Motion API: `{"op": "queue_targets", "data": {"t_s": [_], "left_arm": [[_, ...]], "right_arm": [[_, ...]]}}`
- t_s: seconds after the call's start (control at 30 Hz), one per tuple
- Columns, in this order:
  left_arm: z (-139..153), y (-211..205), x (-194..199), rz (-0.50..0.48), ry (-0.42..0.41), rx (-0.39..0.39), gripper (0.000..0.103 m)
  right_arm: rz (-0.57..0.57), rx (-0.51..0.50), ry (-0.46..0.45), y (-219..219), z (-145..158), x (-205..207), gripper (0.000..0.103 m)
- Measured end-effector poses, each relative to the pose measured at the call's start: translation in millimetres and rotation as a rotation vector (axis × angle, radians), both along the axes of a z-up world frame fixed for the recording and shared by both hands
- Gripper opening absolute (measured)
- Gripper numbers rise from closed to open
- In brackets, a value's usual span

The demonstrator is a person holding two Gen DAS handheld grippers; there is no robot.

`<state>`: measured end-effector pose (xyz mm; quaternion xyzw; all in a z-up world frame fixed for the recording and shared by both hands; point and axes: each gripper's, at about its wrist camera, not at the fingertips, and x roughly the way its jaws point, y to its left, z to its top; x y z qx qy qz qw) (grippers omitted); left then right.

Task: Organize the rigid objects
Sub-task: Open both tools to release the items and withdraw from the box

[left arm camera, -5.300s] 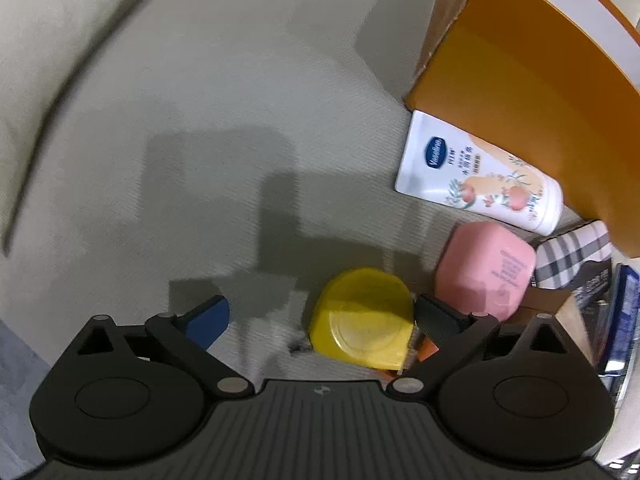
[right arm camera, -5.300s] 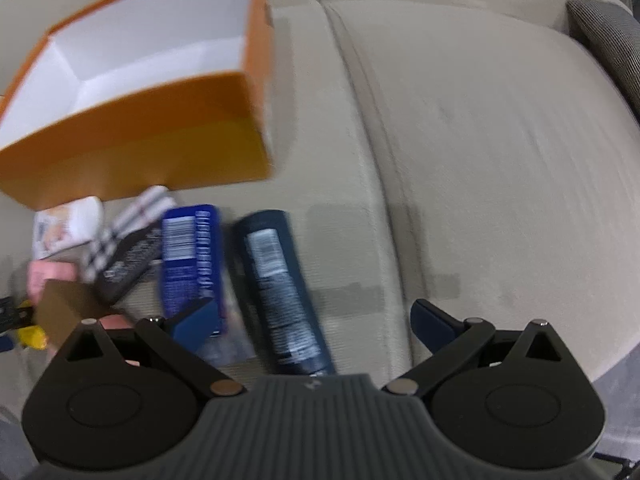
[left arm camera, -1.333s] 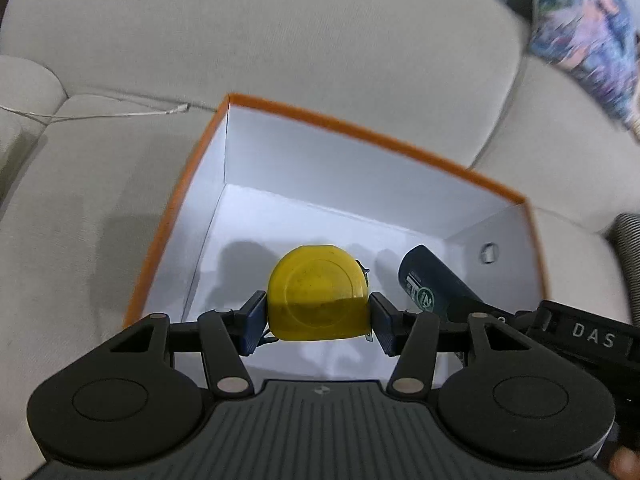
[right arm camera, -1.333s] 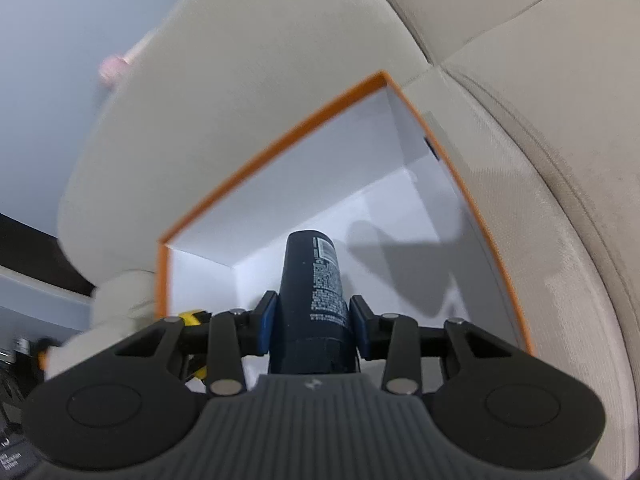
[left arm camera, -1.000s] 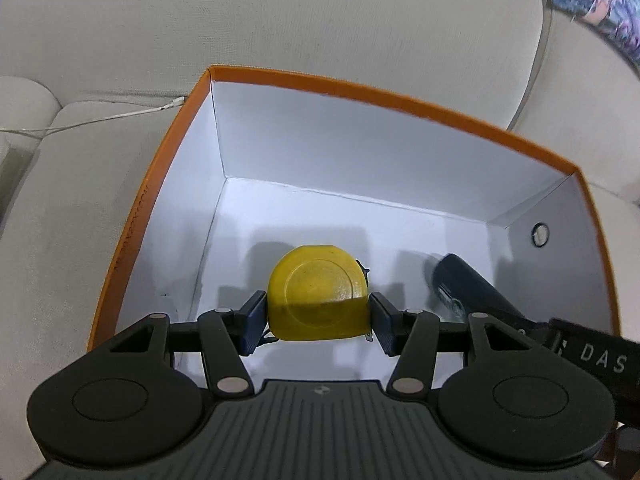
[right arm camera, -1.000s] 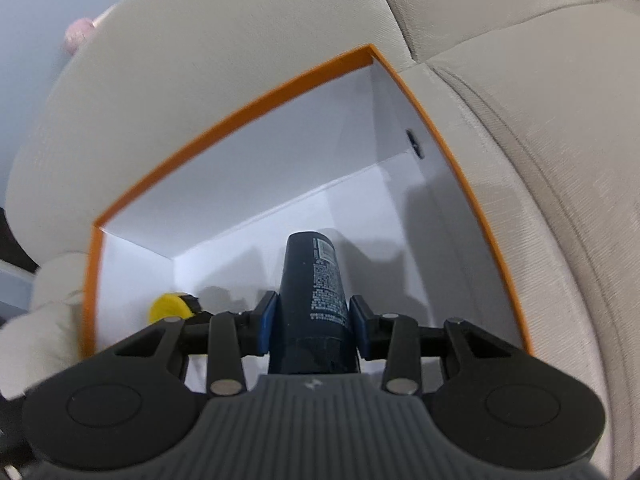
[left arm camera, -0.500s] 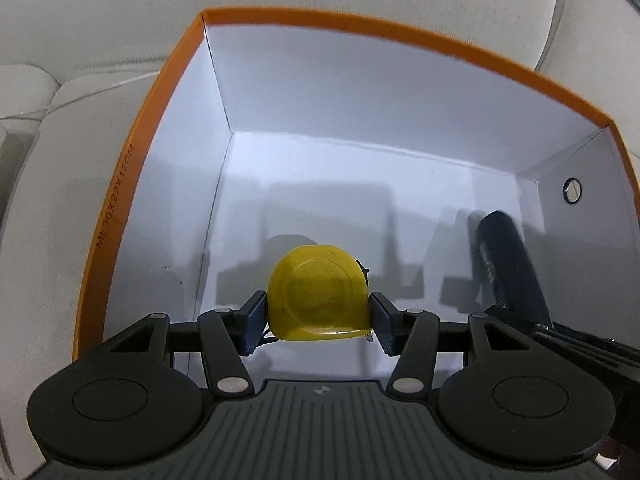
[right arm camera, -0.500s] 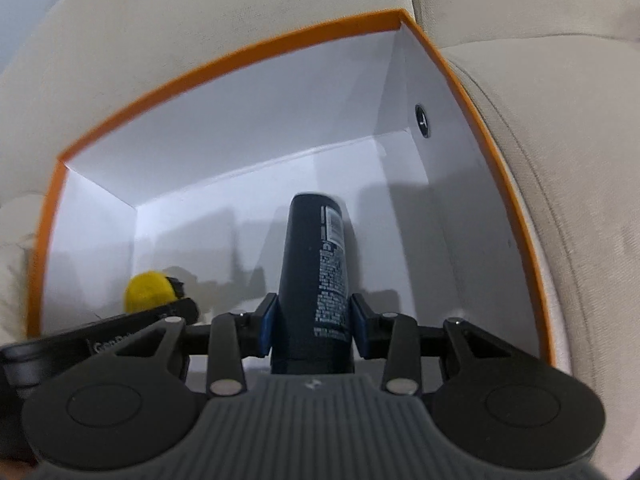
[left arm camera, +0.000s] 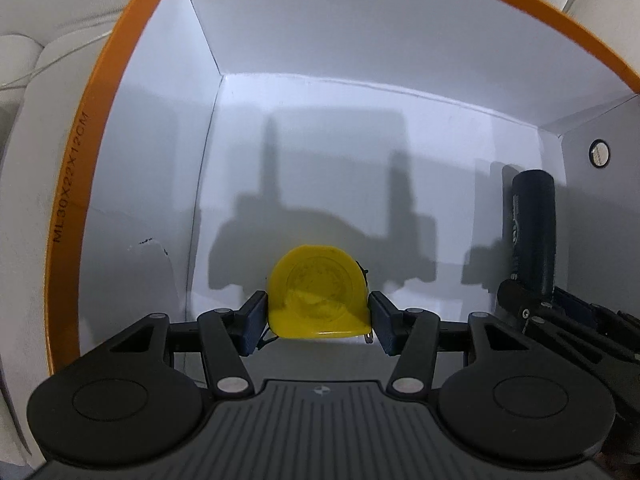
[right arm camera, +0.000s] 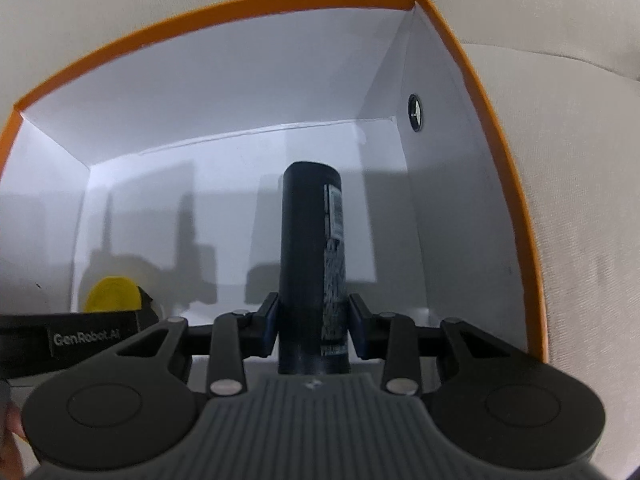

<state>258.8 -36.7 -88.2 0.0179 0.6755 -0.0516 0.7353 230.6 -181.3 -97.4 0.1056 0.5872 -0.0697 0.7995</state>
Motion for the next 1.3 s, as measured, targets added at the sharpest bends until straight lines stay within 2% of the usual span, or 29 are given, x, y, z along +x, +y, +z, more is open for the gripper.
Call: {"op": "queue_targets", "data": {"t_s": [0.27, 0.43, 0.5, 0.67, 0.77, 0.87, 1.03, 1.13, 1.2, 1.3], "left_arm": [[-8, -2, 7, 0.0, 0.037, -0.017, 0.064], [-4, 9, 12, 0.033, 0.024, -0.057, 0.081], [-1, 12, 12, 0.045, 0.008, -0.073, 0.082], [18, 21, 11, 0.056, -0.035, -0.114, 0.082], [42, 32, 3, 0.078, -0.077, -0.148, 0.082], [68, 35, -12, 0.082, -0.119, -0.171, 0.082], [102, 47, -61, 0.056, -0.208, -0.142, 0.083], [106, 55, -95, 0.039, -0.213, -0.141, 0.085], [104, 66, -119, 0.056, -0.202, -0.178, 0.085], [91, 71, -150, 0.043, -0.172, -0.185, 0.085]], "right_arm": [[0.021, -0.024, -0.018, 7, -3, 6, 0.039], [0.035, -0.022, -0.051, 2, 10, -1, 0.043], [0.038, -0.022, -0.071, 2, 14, -2, 0.046], [0.058, -0.009, -0.134, 2, 32, -10, 0.048], [0.059, -0.011, -0.166, 0, 49, -21, 0.049], [0.043, 0.002, -0.197, -8, 72, -38, 0.051], [-0.009, 0.028, -0.244, -21, 109, -75, 0.055], [-0.037, 0.064, -0.261, -24, 120, -103, 0.057], [-0.045, 0.084, -0.261, -23, 124, -122, 0.057], [-0.043, 0.101, -0.268, -18, 132, -140, 0.059]]}}
